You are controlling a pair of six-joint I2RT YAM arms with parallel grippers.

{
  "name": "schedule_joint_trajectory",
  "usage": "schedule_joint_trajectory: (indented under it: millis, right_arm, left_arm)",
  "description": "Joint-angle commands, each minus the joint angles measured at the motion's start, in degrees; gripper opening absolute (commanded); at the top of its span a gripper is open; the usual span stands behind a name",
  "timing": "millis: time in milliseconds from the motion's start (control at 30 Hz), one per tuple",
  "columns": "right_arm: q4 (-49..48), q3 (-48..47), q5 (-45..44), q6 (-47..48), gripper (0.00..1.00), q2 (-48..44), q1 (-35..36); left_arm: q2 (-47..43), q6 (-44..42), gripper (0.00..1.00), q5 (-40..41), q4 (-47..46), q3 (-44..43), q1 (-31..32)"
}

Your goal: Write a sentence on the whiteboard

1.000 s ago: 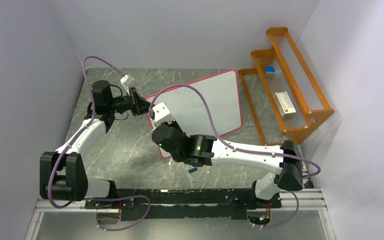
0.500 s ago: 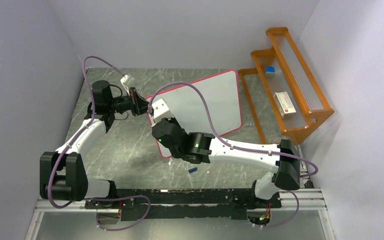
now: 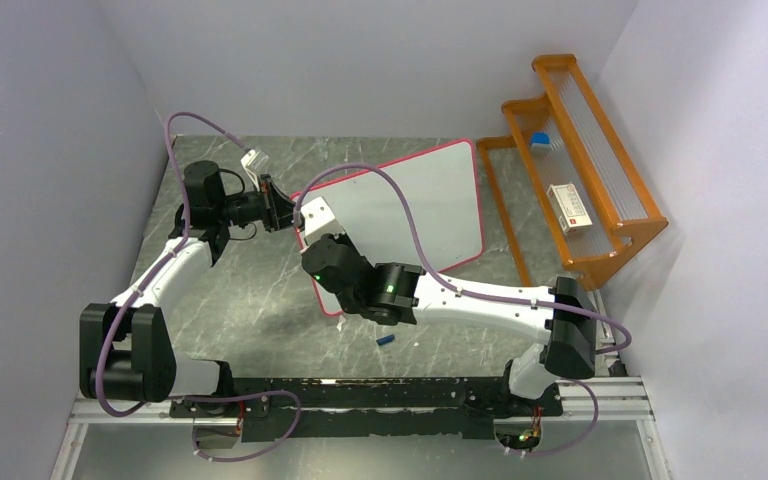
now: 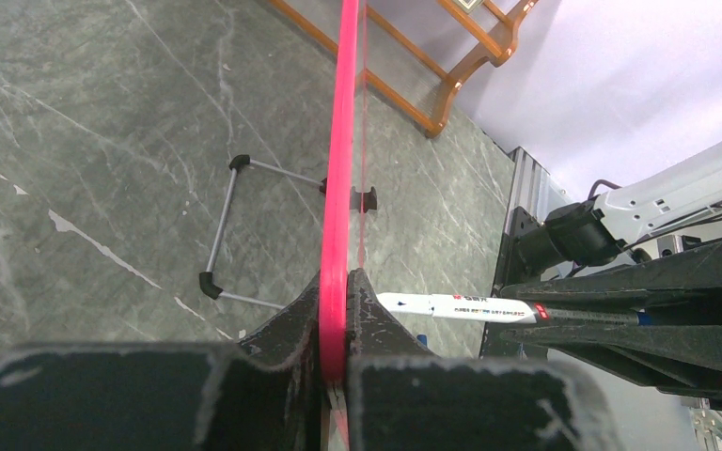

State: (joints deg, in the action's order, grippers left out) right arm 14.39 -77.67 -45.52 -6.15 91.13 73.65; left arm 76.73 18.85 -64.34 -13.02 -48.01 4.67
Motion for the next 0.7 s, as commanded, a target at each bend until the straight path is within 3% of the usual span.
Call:
schedule_joint_trajectory:
  millis: [0, 667]
  right_arm:
    - [-1.8, -1.7, -0.6, 0.3, 0.0, 0.9, -0.5]
    - [-1.9, -0.5, -2.8, -0.3, 0.0, 0.1, -1.5]
  left_arm:
    - [0.7, -3.0, 0.05, 0.1, 1.1, 1.7, 1.4]
    - [0.7, -3.4, 0.05, 0.2, 1.6, 1.5, 1.5]
